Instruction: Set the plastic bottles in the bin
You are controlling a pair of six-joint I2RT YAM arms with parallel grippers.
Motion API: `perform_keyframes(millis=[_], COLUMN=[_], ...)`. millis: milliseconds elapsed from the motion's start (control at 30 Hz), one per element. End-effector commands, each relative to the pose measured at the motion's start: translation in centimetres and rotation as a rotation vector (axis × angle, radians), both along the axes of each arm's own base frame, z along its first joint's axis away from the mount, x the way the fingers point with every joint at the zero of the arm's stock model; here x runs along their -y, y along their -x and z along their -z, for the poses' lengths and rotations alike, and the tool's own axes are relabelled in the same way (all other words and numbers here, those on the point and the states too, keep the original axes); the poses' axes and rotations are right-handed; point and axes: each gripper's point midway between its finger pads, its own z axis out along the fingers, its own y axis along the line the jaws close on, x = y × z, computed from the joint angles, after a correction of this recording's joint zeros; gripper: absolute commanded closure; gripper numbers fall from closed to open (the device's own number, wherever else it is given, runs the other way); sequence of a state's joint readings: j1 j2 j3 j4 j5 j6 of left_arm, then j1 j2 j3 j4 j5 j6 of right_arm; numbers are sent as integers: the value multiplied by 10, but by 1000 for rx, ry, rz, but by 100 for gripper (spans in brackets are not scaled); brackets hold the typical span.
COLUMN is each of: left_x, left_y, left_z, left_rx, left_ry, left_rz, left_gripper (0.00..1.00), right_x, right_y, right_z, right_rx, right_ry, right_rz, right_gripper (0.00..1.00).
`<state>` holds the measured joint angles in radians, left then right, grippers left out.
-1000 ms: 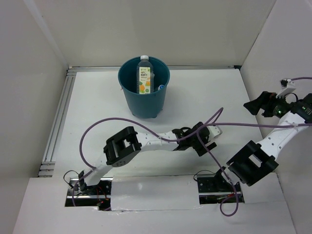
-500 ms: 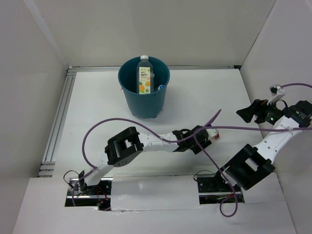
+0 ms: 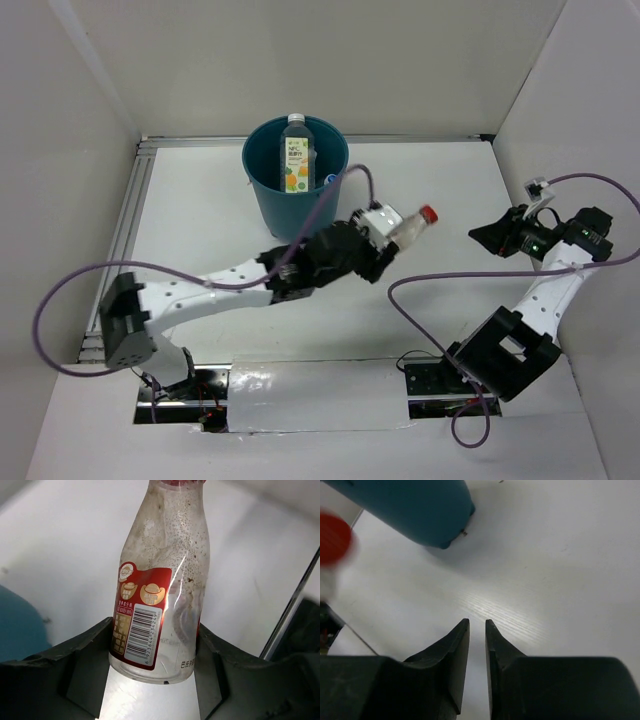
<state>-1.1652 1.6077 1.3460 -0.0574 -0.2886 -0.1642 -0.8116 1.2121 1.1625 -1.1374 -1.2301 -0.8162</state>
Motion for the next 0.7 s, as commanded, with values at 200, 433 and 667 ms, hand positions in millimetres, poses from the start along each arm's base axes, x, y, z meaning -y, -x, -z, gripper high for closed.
perform_keyframes(millis=[200,433,667], left_x=[-120,-179,-178], left_y=[-84,-132,-160], left_z=[-102,-91,-75], left_rx=[123,106,81], left_ry=[216,192,129], left_rz=[-378,-599,-628], left_gripper=[100,100,50], right_x=[-35,-43,-42], right_y=[-1,-1,-2], right_z=[-3,-1,0], right_rx=[34,27,20], right_ry=[11,34,60], right_rz=[-79,-87,-85], right_gripper=[60,51,31])
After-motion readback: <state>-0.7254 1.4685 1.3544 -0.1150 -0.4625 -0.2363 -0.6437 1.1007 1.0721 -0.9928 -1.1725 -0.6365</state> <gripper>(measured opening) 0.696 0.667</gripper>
